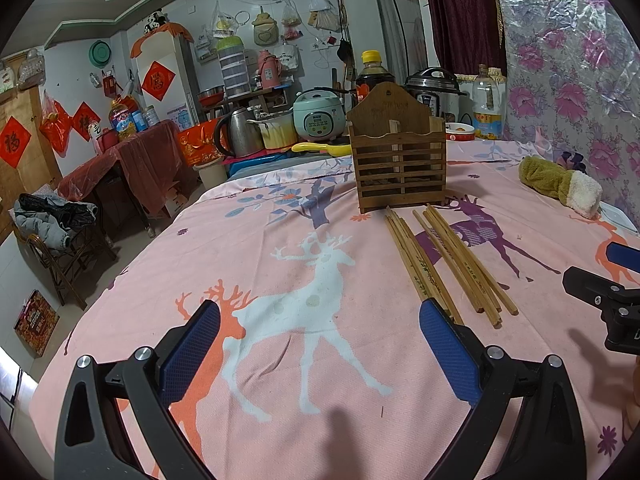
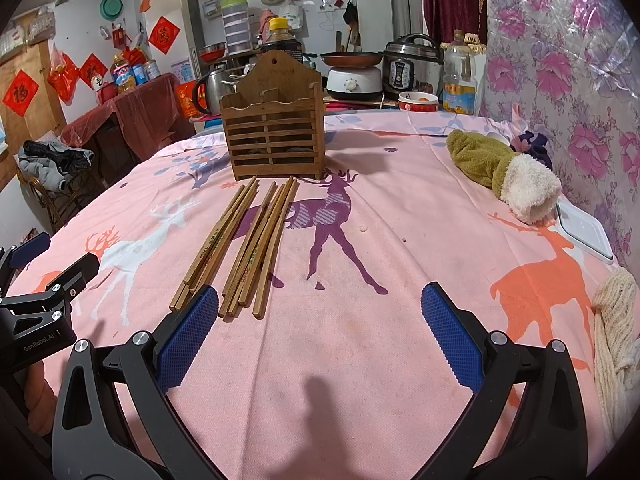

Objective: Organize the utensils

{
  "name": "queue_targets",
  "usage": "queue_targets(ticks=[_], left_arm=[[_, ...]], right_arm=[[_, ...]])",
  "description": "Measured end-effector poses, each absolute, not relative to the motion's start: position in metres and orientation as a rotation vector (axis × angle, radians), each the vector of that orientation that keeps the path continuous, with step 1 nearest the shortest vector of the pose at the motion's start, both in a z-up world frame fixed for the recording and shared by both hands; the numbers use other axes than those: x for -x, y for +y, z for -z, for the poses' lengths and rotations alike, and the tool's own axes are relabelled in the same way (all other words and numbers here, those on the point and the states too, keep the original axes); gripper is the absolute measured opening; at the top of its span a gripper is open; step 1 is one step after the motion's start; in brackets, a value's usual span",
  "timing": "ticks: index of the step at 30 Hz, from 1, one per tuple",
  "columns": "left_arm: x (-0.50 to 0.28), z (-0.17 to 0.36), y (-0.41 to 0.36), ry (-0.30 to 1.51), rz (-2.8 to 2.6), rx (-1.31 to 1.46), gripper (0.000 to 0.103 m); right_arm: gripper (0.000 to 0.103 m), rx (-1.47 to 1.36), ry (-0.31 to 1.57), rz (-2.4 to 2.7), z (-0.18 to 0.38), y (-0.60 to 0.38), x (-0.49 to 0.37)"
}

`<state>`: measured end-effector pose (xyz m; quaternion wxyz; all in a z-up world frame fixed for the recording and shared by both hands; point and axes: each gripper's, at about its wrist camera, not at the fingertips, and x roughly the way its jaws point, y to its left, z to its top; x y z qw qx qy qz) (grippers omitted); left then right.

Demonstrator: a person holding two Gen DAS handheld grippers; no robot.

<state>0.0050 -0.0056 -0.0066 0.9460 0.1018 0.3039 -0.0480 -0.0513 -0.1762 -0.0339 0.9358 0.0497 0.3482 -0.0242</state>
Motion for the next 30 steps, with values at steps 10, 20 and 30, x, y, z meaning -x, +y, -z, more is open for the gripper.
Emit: queue_targets(ticks=[10,20,30], left_arm=[[-0.005,0.0069,-0.0055,0.619,0.097,-0.207,0.097],[-0.005,0.0068,-0.0055,0.619,0.098,-0.207,0.097],[-0.0049,0.0067,-0.0057,0.619,0.098,-0.207,0.097]], right_arm=[[0.097,-0.103,0.711,0.049,0.0341,-0.1765,0.0513],[0.097,-0.103,0.714,0.05,0.0346,-0.1767,0.0511],[0.097,-0.105,0.721,0.05,0.0403,-0.1776,0.05]])
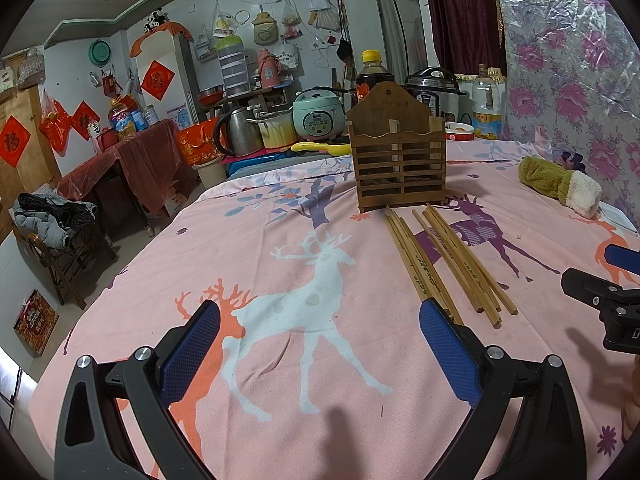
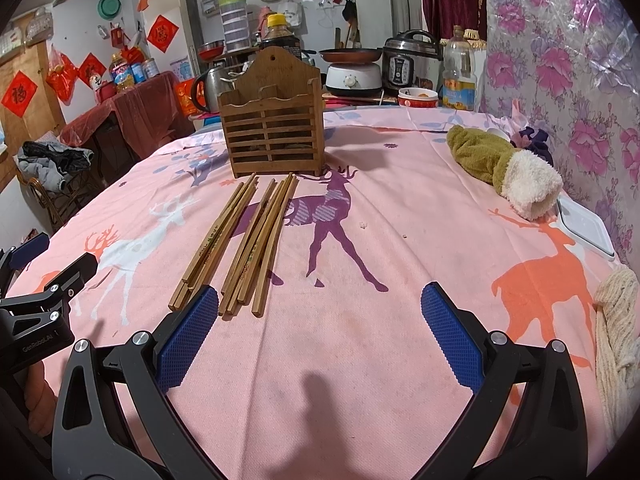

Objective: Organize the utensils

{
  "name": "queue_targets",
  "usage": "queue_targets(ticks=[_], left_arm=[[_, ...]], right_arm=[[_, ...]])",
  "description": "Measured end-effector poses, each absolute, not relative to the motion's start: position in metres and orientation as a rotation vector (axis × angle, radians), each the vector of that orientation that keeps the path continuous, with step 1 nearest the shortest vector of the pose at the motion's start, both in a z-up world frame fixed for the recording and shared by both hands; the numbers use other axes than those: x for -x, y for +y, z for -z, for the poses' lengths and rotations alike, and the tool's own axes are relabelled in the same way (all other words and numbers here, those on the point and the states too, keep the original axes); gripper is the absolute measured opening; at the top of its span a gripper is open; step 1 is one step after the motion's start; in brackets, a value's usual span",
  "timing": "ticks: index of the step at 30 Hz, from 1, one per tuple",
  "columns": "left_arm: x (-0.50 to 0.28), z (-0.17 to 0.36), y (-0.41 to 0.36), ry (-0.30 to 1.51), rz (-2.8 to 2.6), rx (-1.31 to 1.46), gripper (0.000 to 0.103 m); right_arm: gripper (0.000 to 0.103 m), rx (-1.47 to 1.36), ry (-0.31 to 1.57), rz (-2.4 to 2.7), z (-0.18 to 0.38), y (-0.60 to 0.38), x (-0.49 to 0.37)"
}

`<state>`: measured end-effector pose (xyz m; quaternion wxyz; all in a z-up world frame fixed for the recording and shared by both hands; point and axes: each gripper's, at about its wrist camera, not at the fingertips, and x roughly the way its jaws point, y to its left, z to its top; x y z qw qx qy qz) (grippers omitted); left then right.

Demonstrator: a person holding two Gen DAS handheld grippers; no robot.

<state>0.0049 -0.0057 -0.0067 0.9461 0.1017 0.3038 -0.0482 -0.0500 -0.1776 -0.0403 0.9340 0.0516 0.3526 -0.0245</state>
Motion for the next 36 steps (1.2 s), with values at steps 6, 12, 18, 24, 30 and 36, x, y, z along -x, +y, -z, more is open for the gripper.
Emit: queue_targets(ticks=[6,12,18,24,30,36], left_arm=[[-0.005,0.007,-0.006,0.62,0.098,-0.207,0.097],[-0.006,0.009,-0.007,0.636,0.106,-0.212,0.098],[-0.015,0.015,-0.008,0.698,0.133,-0.216,0.097],[-0.044,0.02,-0.018,0.834,0.193,-0.288,0.097],[-0.081,0.003,-0.033,0.898,0.27,-0.17,0.097],[-0.097,0.036,-0.023,1.006,0.243,-0.16,0.097]], right_arm=[[0.097,-0.107,0.728,0.05,0.037,-0.177,0.05],[0.097,-0.114,0.751,0.052,0.04,-0.177,0.046],[0.097,-0.154,0.776,0.047,0.041,-0.183,0.045],[0.097,-0.172,0.844,0.005,0.023,-0.193,0.022],[0.097,-0.264,0.836,-0.052,0.011,-0.201,-0.018],[0.097,-0.237,0.895,-0.068,0.043,-0.201,-0.024]])
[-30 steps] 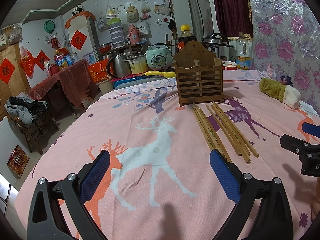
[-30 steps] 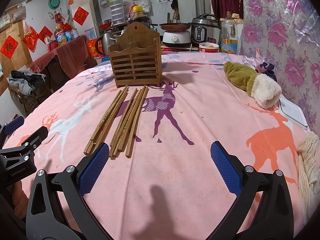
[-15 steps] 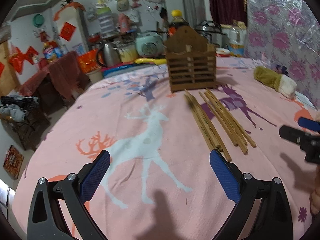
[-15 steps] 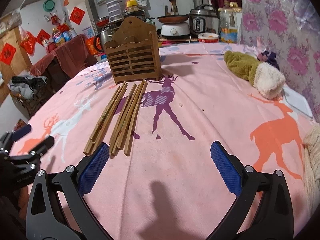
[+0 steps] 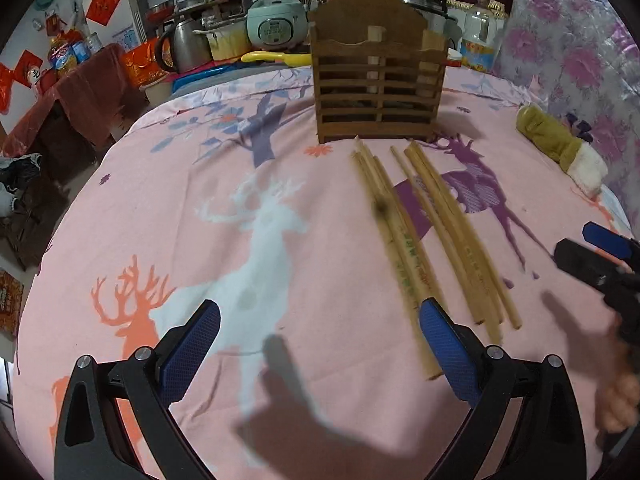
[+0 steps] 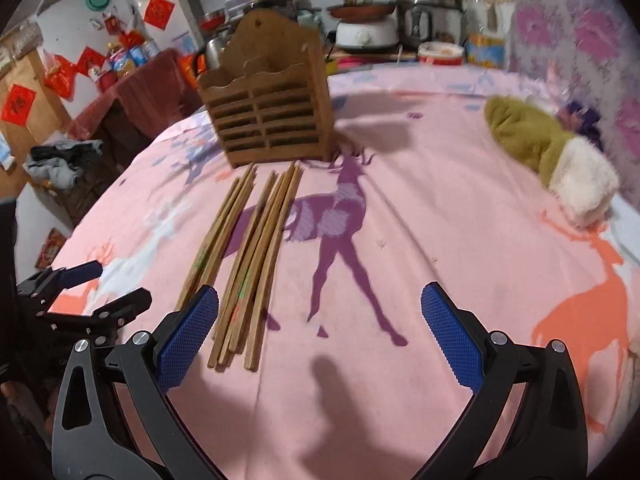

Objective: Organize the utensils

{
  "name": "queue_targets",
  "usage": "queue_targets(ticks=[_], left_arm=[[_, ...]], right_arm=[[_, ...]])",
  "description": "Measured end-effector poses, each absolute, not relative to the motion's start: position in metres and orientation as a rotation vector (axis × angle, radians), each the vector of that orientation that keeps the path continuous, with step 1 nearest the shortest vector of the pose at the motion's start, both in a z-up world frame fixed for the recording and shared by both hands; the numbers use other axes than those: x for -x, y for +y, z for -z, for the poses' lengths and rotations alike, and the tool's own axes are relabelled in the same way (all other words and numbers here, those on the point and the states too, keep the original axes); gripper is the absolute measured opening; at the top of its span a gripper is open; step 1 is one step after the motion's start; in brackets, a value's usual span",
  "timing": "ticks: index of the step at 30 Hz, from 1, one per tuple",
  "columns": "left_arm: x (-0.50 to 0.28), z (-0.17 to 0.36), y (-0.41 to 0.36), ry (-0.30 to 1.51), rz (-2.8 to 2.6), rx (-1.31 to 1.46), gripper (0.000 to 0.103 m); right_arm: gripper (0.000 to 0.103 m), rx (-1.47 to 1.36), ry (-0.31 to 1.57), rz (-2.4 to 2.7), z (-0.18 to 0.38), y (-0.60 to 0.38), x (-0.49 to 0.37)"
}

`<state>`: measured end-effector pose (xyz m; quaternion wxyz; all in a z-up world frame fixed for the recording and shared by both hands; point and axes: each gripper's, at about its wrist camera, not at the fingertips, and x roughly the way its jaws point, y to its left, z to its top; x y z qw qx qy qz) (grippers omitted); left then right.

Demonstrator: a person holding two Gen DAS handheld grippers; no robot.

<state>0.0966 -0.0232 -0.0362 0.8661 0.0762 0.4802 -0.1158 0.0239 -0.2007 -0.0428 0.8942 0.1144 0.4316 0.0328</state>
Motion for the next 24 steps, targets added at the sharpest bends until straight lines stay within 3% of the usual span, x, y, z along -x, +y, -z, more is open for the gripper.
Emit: queue_targets(ticks=[6,14,24], left_arm=[[-0.1,0.036,-0.023,1.039,0.348,-0.086,0.097],[-0.126,0.058,-0.054,1.078,0.286,-0.199,0.097],[-0.154,0.055,0.015,1.12,0.188,0.07,0.097]], right_arm=[[0.097,-0.363,0.931,-0.051,0.05,-0.22,-0.029],[0.097,-0.37,0.935,-0.043,0.052,-0.224,-0.034],[0.097,-0.386,0.925,-0.036,0.051,-0.228,-0.033]])
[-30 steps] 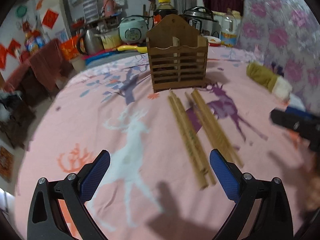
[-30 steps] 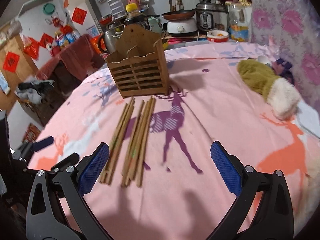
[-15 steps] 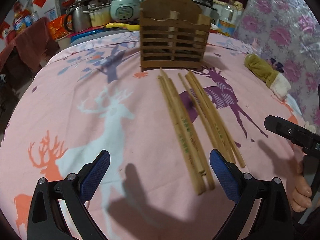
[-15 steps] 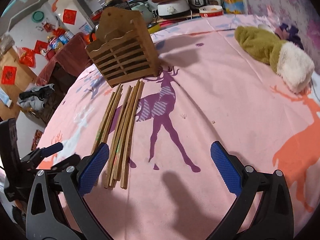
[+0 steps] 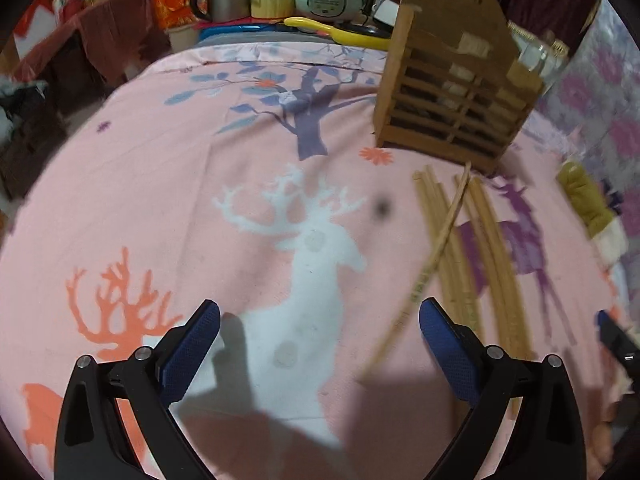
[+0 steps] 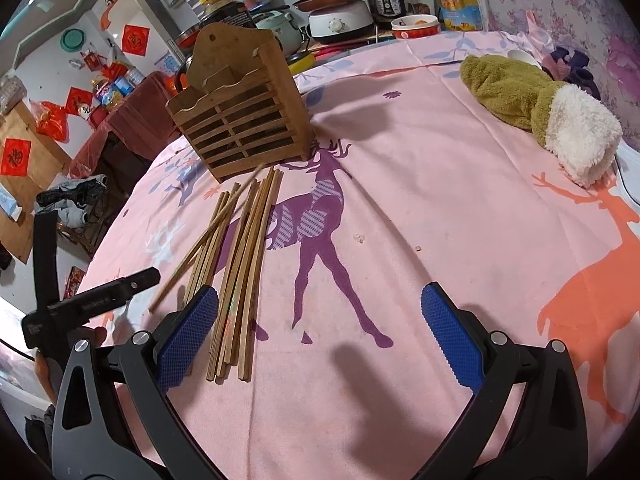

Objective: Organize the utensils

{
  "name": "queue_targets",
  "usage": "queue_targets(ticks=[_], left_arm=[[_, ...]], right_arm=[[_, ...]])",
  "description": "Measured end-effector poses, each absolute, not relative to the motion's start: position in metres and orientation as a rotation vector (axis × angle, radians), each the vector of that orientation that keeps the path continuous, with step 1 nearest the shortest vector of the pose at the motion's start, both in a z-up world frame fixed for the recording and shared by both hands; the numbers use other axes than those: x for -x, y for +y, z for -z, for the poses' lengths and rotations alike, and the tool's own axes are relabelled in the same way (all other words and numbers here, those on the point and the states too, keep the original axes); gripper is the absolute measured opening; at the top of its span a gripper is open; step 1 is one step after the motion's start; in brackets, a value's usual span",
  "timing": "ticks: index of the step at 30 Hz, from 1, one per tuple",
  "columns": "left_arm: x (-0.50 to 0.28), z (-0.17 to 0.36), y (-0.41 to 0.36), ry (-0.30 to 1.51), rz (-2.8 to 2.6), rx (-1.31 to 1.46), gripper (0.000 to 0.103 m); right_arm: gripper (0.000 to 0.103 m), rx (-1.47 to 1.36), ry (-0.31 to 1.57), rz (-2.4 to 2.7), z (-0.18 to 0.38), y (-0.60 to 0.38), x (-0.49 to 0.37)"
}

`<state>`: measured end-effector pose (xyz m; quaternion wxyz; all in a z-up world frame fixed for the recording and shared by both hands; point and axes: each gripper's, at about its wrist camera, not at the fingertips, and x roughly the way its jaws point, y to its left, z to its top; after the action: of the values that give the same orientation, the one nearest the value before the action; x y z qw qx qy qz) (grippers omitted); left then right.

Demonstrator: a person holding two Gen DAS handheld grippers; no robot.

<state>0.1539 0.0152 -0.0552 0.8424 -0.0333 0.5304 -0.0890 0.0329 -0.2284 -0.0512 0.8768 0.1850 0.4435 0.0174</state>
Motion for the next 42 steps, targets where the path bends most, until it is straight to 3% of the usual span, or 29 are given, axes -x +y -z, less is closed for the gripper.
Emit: queue_targets(ticks=[6,9,13,16,18,25,26,29,34,35,37,42], left_arm=[[-0.147,0.055,-0.014,1.073,0.177,-0.102,0.095],[-0.152,0.063,-0.015,1.111,0.191,-0.09,0.074],[-0.15,0.065,-0.008,1.124,0.195,-0.083,0.059],[-0.139,0.064,-0.008,1.101,0.19,-0.139,0.036],[-0.133,0.062,-0.004,1.092,0.194,-0.149,0.014],[-0.134,0.06,0.012,1.112,0.204,-0.069,0.011],[-0.132,0.06,0.009,1.11,0.207,-0.078,0.014],[-0.134,0.06,0.008,1.115,0.225,-0.045,0.035],[-0.144,0.063,0.007,1.106,0.195,-0.061,0.035],[-0.143,0.063,0.004,1.099,0.188,-0.09,0.032],[-0.141,0.064,0.0,1.084,0.182,-0.134,0.016],[-0.12,0.056,0.002,1.077,0.234,-0.121,0.011]], right_arm=[[0.097,-0.354,0.909,-0.025,0.048,-0.225,-0.031],[0.097,-0.353,0.902,-0.026,0.048,-0.226,-0.031],[0.097,-0.353,0.9,-0.022,0.048,-0.226,-0.03],[0.097,-0.359,0.896,-0.015,0.048,-0.229,-0.029],[0.097,-0.369,0.893,-0.015,0.048,-0.23,-0.028],[0.097,-0.353,0.885,-0.019,0.047,-0.228,-0.027],[0.097,-0.347,0.884,-0.019,0.046,-0.227,-0.027],[0.097,-0.338,0.883,-0.019,0.046,-0.226,-0.027],[0.097,-0.338,0.885,-0.021,0.046,-0.225,-0.027],[0.097,-0.337,0.885,-0.02,0.046,-0.225,-0.027],[0.097,-0.334,0.884,-0.019,0.046,-0.224,-0.027],[0.097,-0.336,0.881,-0.019,0.046,-0.224,-0.026]])
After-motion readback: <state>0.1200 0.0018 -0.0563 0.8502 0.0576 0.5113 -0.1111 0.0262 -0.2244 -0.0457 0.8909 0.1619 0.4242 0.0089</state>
